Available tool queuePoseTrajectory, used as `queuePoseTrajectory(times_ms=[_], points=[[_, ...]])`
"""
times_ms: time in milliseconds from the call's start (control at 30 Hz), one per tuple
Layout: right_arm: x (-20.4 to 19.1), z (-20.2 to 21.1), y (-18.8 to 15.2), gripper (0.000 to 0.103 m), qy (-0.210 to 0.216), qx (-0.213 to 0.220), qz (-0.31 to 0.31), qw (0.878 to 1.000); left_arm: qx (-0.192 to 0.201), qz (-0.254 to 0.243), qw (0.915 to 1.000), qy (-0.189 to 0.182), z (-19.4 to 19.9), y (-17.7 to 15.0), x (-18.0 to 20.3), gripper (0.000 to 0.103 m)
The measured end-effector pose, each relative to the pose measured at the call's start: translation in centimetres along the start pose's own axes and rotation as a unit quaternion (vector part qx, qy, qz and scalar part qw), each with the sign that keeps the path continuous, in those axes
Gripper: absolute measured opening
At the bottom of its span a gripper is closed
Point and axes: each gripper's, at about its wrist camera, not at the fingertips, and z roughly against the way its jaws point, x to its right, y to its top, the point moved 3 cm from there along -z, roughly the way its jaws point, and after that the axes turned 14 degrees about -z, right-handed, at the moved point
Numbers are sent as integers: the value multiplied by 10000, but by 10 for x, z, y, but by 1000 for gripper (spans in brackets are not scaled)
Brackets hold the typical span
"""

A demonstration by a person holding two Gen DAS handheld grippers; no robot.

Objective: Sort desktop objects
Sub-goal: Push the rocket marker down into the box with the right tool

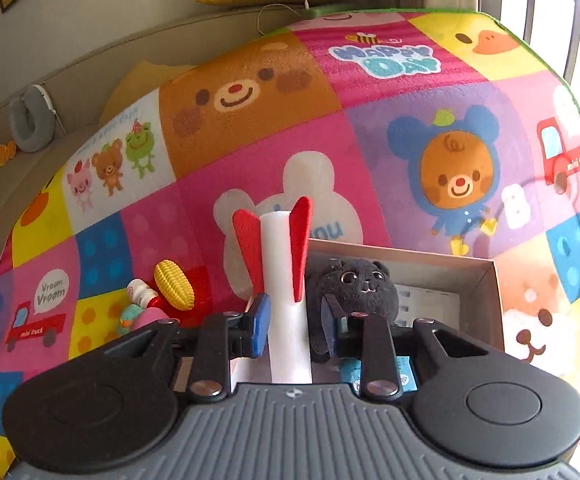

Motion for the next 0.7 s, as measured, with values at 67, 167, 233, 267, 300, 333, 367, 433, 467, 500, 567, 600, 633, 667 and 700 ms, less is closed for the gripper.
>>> queuePoseTrajectory(times_ms=[67,167,233,267,300,333,367,433,467,500,567,600,633,667,700], points=[[-2,0,-9,32,92,-12,208,9997,-20,46,10000,-10,-1,0,-1,103],[-5,-6,-28,33,-26,-87,640,9979,-46,85,9999,-35,-2,0,-2,103],[-6,-18,-41,33,-202,-182,817,9963,-51,87,9999,-44,-2,0,-2,103],[-5,-24,-44,33,-292,-217,837,9958,-54,85,9999,-41,-2,0,-2,103],[-4,-31,-47,33,-348,-243,832,9956,-64,80,9999,-38,-2,0,-1,103],[-2,-37,-48,33,-345,-255,804,9958,-80,67,9999,-42,-3,0,0,103],[1,-43,-49,33,-310,-277,748,9963,-79,22,9999,-84,-2,1,2,103],[6,-51,-47,27,-325,-378,549,9972,-27,-90,9998,-180,-1,1,6,103],[9,-49,-45,27,-282,-385,422,9980,-10,-107,9998,-183,0,1,7,103],[12,-42,-42,27,-193,-374,297,9987,-11,-94,9998,-173,-1,1,7,103],[18,-22,-34,27,48,-396,-3,9992,-50,-3,9997,-225,-3,1,4,103],[22,-12,-30,27,183,-489,-206,9984,-71,42,9996,-256,-4,1,3,103],[26,-3,-27,27,308,-632,-415,9967,-88,87,9995,-284,-5,1,2,103],[30,4,-25,27,421,-759,-598,9944,-100,108,9995,-295,-5,1,1,103],[32,9,-24,27,496,-866,-724,9924,-113,114,9994,-300,-6,1,1,103]])
